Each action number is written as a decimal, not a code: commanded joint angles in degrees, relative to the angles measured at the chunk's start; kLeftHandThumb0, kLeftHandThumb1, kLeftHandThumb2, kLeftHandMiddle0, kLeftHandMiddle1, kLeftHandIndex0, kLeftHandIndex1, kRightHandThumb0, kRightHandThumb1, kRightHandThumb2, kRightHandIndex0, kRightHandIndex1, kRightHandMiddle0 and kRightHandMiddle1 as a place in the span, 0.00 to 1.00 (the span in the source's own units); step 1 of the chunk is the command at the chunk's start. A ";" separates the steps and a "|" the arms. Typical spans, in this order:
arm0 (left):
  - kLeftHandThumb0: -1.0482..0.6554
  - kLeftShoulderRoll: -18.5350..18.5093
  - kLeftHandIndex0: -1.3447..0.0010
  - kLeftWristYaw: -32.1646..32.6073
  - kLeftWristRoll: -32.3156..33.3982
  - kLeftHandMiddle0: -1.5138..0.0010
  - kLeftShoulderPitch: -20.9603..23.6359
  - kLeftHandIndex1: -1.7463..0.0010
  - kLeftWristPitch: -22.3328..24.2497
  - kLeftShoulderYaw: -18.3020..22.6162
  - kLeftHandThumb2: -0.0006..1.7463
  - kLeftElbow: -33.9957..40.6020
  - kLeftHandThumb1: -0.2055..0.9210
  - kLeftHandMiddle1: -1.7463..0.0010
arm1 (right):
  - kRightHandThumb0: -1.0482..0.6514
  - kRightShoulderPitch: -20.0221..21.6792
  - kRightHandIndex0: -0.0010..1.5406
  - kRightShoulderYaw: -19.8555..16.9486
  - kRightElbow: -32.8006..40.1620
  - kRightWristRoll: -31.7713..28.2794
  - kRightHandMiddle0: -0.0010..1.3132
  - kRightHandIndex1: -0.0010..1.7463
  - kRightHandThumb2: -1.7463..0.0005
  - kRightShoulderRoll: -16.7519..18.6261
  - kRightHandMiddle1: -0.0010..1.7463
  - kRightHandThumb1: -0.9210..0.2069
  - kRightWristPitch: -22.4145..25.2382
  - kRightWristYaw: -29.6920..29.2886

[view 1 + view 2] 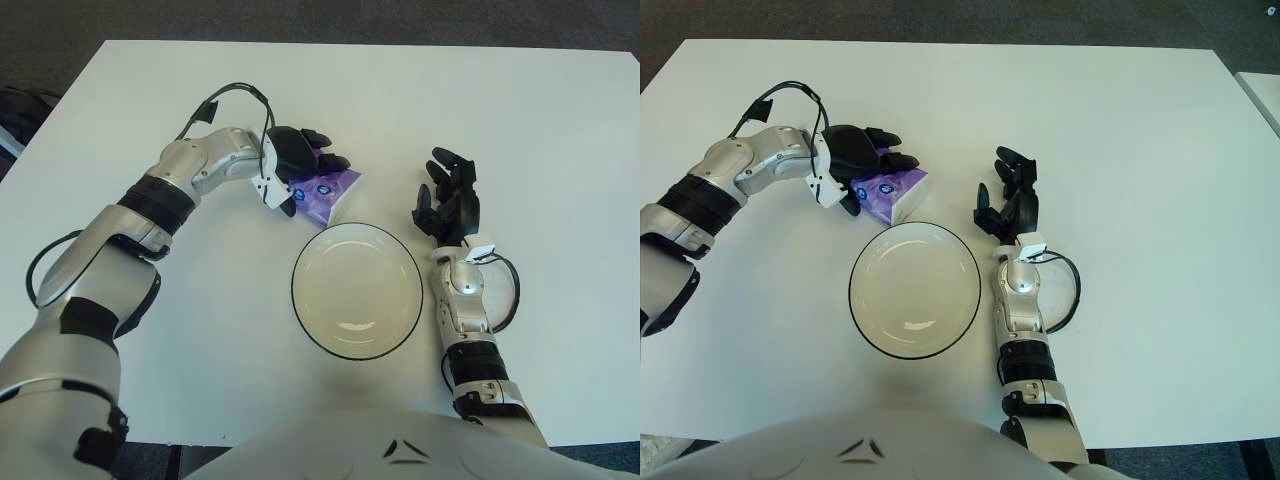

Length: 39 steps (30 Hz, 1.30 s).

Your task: Put the tissue paper into the plate.

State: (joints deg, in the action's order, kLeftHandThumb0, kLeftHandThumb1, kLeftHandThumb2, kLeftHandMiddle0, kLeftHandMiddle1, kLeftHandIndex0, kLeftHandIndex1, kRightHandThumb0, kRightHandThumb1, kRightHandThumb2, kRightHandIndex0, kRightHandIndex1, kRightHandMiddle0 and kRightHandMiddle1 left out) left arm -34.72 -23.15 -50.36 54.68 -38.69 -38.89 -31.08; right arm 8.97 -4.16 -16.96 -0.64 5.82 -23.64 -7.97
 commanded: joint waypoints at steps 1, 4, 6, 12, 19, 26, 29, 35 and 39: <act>0.11 0.18 1.00 -1.77 -4.69 0.83 -5.34 0.70 -1.40 -5.10 0.09 -2.94 1.00 0.97 | 0.39 -4.85 0.24 -0.73 -3.15 -0.09 0.00 0.42 0.53 0.16 0.60 0.22 2.86 -0.71; 0.11 0.16 1.00 -0.82 -5.11 0.82 -5.21 0.68 -1.23 -5.44 0.08 -3.60 1.00 0.97 | 0.39 -4.88 0.24 -0.71 -3.08 0.02 0.00 0.42 0.53 0.18 0.61 0.23 2.96 -0.89; 0.12 0.19 1.00 -0.16 -5.60 0.78 -5.13 0.64 -0.55 -5.71 0.09 -4.14 1.00 0.96 | 0.39 -4.95 0.24 -0.64 -2.94 0.09 0.00 0.42 0.53 0.15 0.61 0.23 3.17 -0.92; 0.13 0.71 0.89 1.16 -5.75 0.64 -4.71 0.31 1.43 -6.30 0.09 -6.73 1.00 0.81 | 0.39 -5.05 0.24 -0.53 -2.81 0.19 0.00 0.42 0.53 0.09 0.61 0.23 3.15 -1.09; 0.30 1.35 0.69 10.61 -5.83 0.61 -7.41 0.13 5.81 -4.42 0.25 -6.34 0.86 0.58 | 0.39 -5.07 0.29 -0.69 -2.93 -0.01 0.04 0.46 0.53 -0.08 0.64 0.22 3.41 -0.91; 0.37 0.59 0.59 27.07 -6.01 0.57 -8.68 0.12 3.88 -2.63 0.45 -7.57 0.71 0.49 | 0.40 -4.81 0.31 -1.06 -3.83 -0.93 0.11 0.57 0.51 -0.42 0.70 0.22 2.87 0.04; 0.37 0.73 0.58 30.73 -6.59 0.55 -8.39 0.12 3.10 -2.90 0.47 -8.80 0.69 0.42 | 0.41 -4.75 0.31 -1.20 -3.99 -1.13 0.14 0.60 0.51 -0.39 0.73 0.22 2.78 0.29; 0.58 1.69 0.56 37.54 -7.35 0.50 -7.71 0.12 1.82 -3.06 0.74 -12.02 0.40 0.10 | 0.41 -4.64 0.31 -1.60 -4.21 -1.95 0.21 0.67 0.72 -0.26 0.91 0.03 2.84 1.08; 0.60 2.11 0.55 38.89 -6.75 0.46 -6.88 0.05 -0.60 -3.39 0.89 -14.03 0.25 0.02 | 0.56 -4.61 0.31 -1.74 -4.22 -1.91 0.20 0.77 0.77 -0.23 0.89 0.02 2.97 1.17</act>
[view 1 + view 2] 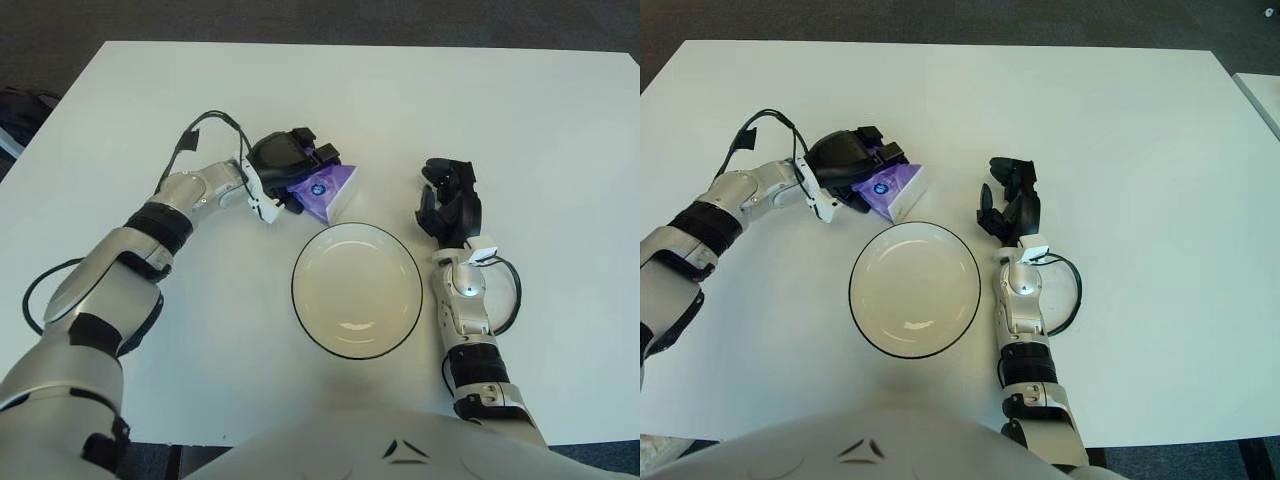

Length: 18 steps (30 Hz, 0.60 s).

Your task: Put the tissue paper into the plate.

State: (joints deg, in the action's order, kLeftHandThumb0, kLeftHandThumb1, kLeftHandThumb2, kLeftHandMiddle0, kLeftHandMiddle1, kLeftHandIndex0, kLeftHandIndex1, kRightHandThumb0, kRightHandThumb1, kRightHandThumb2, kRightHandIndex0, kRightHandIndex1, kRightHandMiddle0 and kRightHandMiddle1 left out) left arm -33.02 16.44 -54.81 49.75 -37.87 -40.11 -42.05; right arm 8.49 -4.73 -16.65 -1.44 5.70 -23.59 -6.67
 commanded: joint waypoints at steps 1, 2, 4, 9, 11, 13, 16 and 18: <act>0.61 0.48 0.55 0.11 -2.67 0.46 -1.66 0.03 -2.09 -2.48 0.91 -3.59 0.24 0.01 | 0.58 -4.11 0.31 -1.21 -4.58 -1.09 0.20 0.79 0.77 -0.12 0.89 0.02 2.94 -0.12; 0.61 0.56 0.56 0.75 -3.03 0.46 -1.41 0.02 -2.50 -2.73 0.91 -4.03 0.24 0.01 | 0.59 -4.08 0.31 -1.26 -4.63 -1.08 0.20 0.80 0.78 -0.15 0.89 0.03 2.94 -0.09; 0.61 0.65 0.58 2.01 -3.73 0.47 -0.99 0.01 -3.03 -3.25 0.91 -4.77 0.25 0.00 | 0.60 -4.04 0.31 -1.32 -4.70 -1.09 0.20 0.80 0.78 -0.17 0.88 0.03 2.95 -0.04; 0.61 0.94 0.60 4.92 -5.21 0.48 0.12 0.00 -3.61 -4.44 0.91 -7.00 0.27 0.00 | 0.61 -3.92 0.31 -1.41 -4.90 -0.99 0.21 0.81 0.77 -0.30 0.88 0.04 3.15 0.05; 0.61 0.95 0.60 5.69 -5.54 0.49 0.65 0.00 -3.87 -4.72 0.90 -7.86 0.28 0.00 | 0.61 -3.86 0.32 -1.44 -5.03 -0.88 0.21 0.82 0.74 -0.36 0.87 0.07 3.13 0.07; 0.61 0.59 0.61 5.54 -5.18 0.49 1.29 0.00 -4.48 -4.61 0.90 -7.97 0.28 0.00 | 0.61 -3.80 0.32 -1.46 -5.14 -0.88 0.21 0.82 0.73 -0.40 0.87 0.08 3.11 0.16; 0.61 0.07 0.61 4.87 -4.39 0.49 1.86 0.00 -5.21 -4.19 0.89 -7.54 0.28 0.00 | 0.61 -3.73 0.32 -1.47 -5.27 -0.94 0.21 0.82 0.72 -0.44 0.87 0.09 3.13 0.30; 0.61 0.22 0.61 5.30 -4.21 0.49 1.64 0.00 -4.98 -3.94 0.90 -7.46 0.28 0.00 | 0.61 -3.67 0.32 -1.46 -5.38 -0.96 0.22 0.82 0.72 -0.46 0.88 0.09 3.14 0.37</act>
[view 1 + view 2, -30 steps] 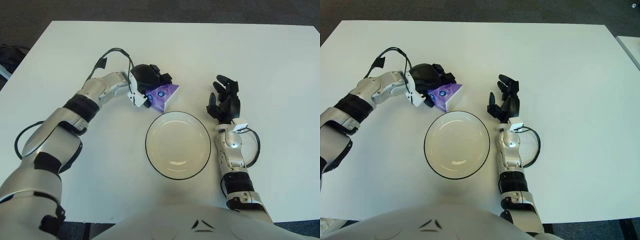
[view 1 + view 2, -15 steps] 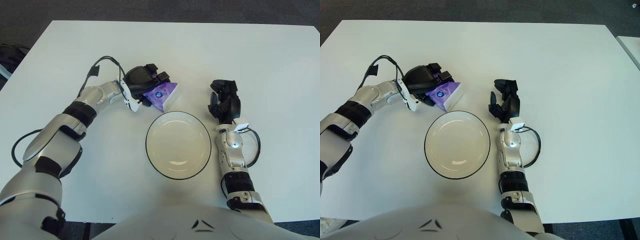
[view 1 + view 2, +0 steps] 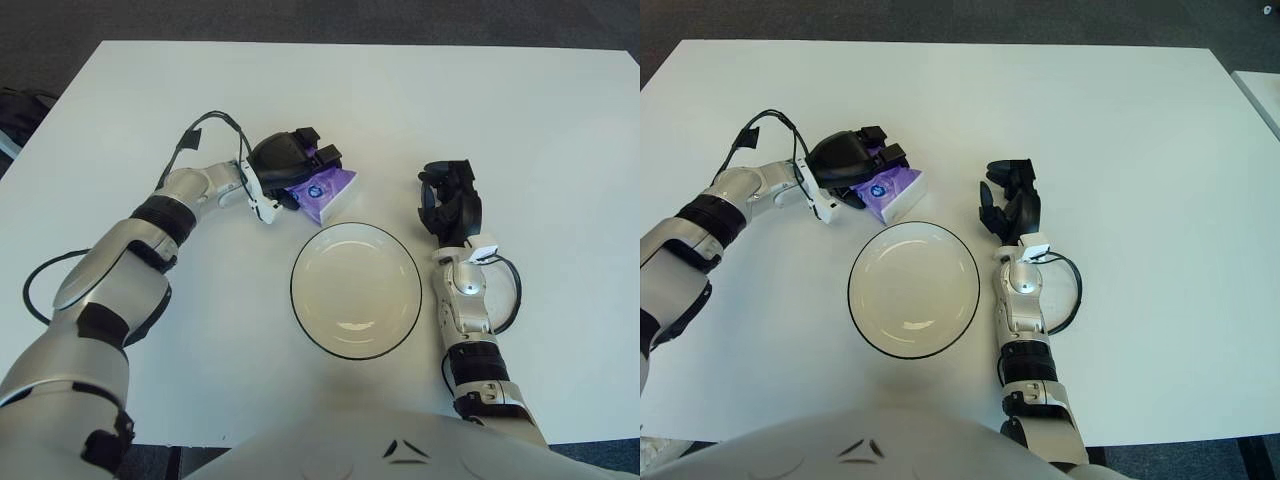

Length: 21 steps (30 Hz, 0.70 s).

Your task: Put the tissue paper into the plate.

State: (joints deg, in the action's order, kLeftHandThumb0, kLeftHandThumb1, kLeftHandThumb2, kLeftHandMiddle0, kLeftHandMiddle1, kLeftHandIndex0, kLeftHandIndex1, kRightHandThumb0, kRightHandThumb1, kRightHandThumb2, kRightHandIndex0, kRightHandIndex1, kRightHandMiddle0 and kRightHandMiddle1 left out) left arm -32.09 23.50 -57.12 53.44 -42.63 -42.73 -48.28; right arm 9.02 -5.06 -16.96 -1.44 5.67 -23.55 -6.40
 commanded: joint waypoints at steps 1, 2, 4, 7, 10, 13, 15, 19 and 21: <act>0.61 -0.70 0.61 -1.45 -1.72 0.49 -2.11 0.00 -0.17 -1.08 0.90 -1.21 0.28 0.00 | 0.61 -4.17 0.32 -1.13 -5.13 -0.97 0.22 0.82 0.72 -0.43 0.88 0.09 3.09 0.14; 0.61 -0.70 0.61 -1.24 -1.63 0.49 -2.13 0.00 -0.15 -0.94 0.90 -1.22 0.28 0.00 | 0.61 -4.16 0.32 -1.13 -5.17 -0.97 0.22 0.82 0.72 -0.43 0.88 0.09 3.09 0.18; 0.61 -0.67 0.61 -1.03 -1.42 0.49 -2.11 0.00 -0.17 -0.67 0.89 -1.26 0.29 0.00 | 0.61 -4.14 0.32 -1.19 -5.19 -1.04 0.22 0.82 0.72 -0.49 0.88 0.09 3.12 0.34; 0.61 -0.37 0.61 -0.17 -1.13 0.50 -2.09 0.00 0.94 0.05 0.89 -1.43 0.29 0.00 | 0.61 -4.11 0.31 -1.24 -5.34 -1.00 0.22 0.82 0.72 -0.55 0.88 0.09 3.01 0.53; 0.61 -0.35 0.61 1.36 -0.57 0.50 -1.89 0.00 1.96 1.24 0.89 -1.18 0.29 0.00 | 0.61 -4.06 0.30 -1.21 -5.46 -0.97 0.21 0.82 0.73 -0.57 0.89 0.08 2.94 0.67; 0.61 -1.66 0.62 0.75 1.79 0.51 -0.81 0.00 0.98 3.90 0.88 1.08 0.30 0.00 | 0.61 -3.99 0.30 -1.20 -5.63 -0.99 0.21 0.82 0.73 -0.61 0.89 0.07 2.86 0.88; 0.61 -2.63 0.62 -0.78 3.56 0.51 -0.45 0.00 0.03 5.79 0.88 3.43 0.31 0.00 | 0.61 -3.95 0.30 -1.21 -5.70 -0.94 0.21 0.82 0.73 -0.57 0.89 0.07 2.91 0.90; 0.61 -3.95 0.62 -3.81 6.23 0.51 -0.99 0.00 -0.78 8.95 0.87 8.40 0.31 0.00 | 0.61 -3.89 0.30 -1.17 -5.74 -0.79 0.20 0.83 0.73 -0.47 0.89 0.07 3.10 0.77; 0.61 -4.38 0.62 -5.53 7.11 0.51 -1.48 0.00 -0.79 10.16 0.87 10.52 0.31 0.00 | 0.61 -3.88 0.31 -1.15 -5.76 -0.78 0.20 0.83 0.73 -0.44 0.88 0.07 3.13 0.78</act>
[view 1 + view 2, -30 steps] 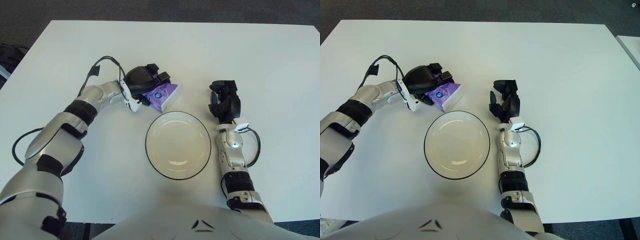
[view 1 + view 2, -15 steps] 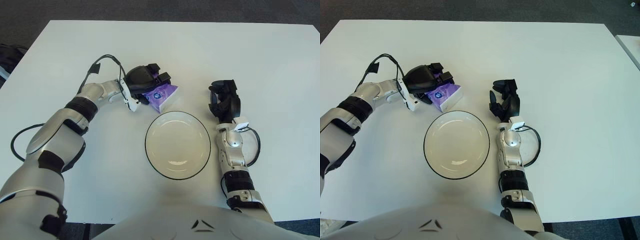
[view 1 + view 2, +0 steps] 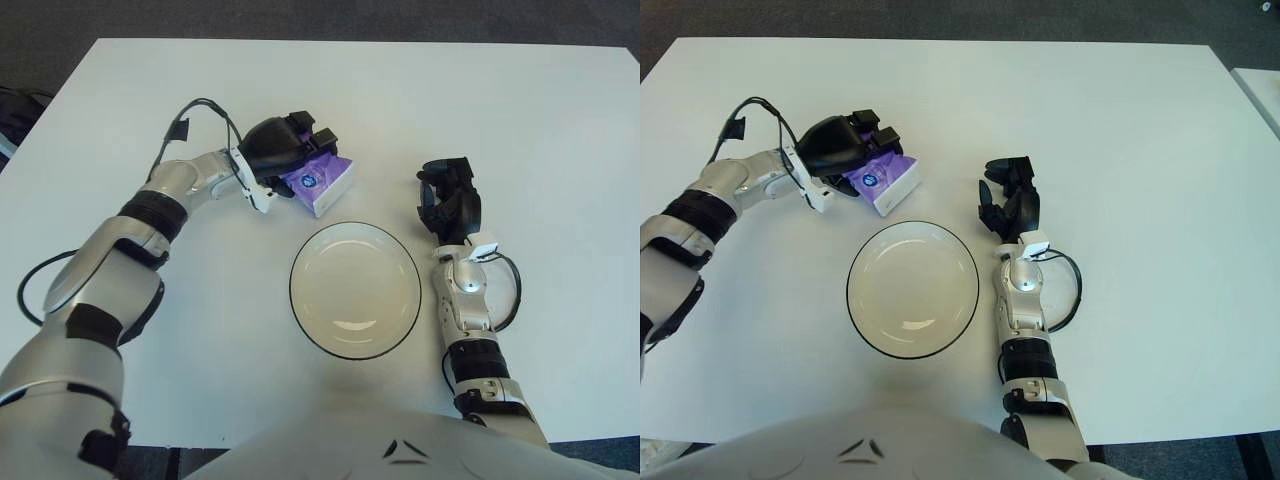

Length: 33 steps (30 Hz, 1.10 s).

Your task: Put the tissue paper into the plate.

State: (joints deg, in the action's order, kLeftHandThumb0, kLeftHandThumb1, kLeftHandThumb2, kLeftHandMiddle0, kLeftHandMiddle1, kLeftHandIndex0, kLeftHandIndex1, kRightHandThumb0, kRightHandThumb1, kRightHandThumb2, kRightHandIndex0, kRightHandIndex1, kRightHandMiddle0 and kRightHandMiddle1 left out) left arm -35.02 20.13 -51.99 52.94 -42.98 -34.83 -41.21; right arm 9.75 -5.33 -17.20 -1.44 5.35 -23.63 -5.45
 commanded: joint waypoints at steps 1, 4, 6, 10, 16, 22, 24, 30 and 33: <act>0.61 -1.79 0.61 -3.28 2.59 0.51 -1.27 0.00 -0.52 2.92 0.88 4.97 0.30 0.00 | 0.61 -4.63 0.31 -0.86 -5.52 -0.78 0.20 0.83 0.73 -0.11 0.88 0.07 3.33 -0.14; 0.61 -2.33 0.61 -4.87 3.61 0.50 -1.95 0.00 -1.32 4.14 0.88 7.37 0.30 0.01 | 0.61 -4.64 0.31 -0.80 -5.56 -0.68 0.20 0.83 0.73 -0.10 0.88 0.07 3.42 -0.13; 0.61 -2.44 0.60 -5.41 3.95 0.50 -2.33 0.00 -1.84 4.75 0.88 8.17 0.29 0.01 | 0.61 -4.62 0.31 -0.76 -5.59 -0.63 0.20 0.83 0.73 -0.12 0.88 0.07 3.43 -0.13; 0.61 -2.97 0.60 -6.14 4.93 0.50 -3.11 0.00 -3.84 6.18 0.88 10.86 0.29 0.01 | 0.61 -4.60 0.30 -0.71 -5.77 -0.44 0.20 0.83 0.73 -0.25 0.89 0.07 3.39 -0.20; 0.61 -3.21 0.60 -4.73 5.79 0.50 -4.50 0.00 -8.80 8.85 0.89 15.30 0.29 0.00 | 0.61 -4.19 0.30 -0.72 -6.58 0.60 0.20 0.83 0.73 -0.34 0.88 0.07 3.14 -1.48; 0.61 -2.41 0.59 -5.91 7.70 0.50 -7.44 0.00 -11.60 11.25 0.90 20.32 0.28 0.00 | 0.61 -3.83 0.30 -0.60 -7.30 0.68 0.20 0.83 0.73 -0.55 0.89 0.07 2.86 -1.64; 0.61 -2.42 0.59 -7.34 9.20 0.50 -8.04 0.00 -12.51 11.75 0.89 21.23 0.28 0.00 | 0.61 -3.68 0.30 -0.59 -7.56 0.64 0.20 0.83 0.73 -0.63 0.89 0.07 2.85 -1.59; 0.61 -2.39 0.60 -11.51 13.32 0.49 -10.28 0.00 -14.95 12.59 0.89 23.56 0.28 0.01 | 0.61 -3.47 0.29 -0.43 -7.78 1.30 0.20 0.82 0.74 -0.70 0.90 0.05 3.16 -2.36; 0.61 -2.07 0.60 -13.58 14.33 0.49 -11.03 0.00 -15.96 12.58 0.88 24.79 0.29 0.02 | 0.61 -3.43 0.29 -0.30 -7.85 1.47 0.20 0.83 0.74 -0.75 0.90 0.05 3.17 -2.50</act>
State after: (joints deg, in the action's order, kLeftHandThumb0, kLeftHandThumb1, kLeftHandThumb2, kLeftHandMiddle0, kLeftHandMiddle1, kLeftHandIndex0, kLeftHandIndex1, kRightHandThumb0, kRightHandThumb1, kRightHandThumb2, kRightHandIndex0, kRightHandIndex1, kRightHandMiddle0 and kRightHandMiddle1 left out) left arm -37.18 8.72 -39.12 43.55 -57.78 -22.80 -17.91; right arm 10.97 -5.12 -19.19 -0.29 4.88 -24.12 -7.40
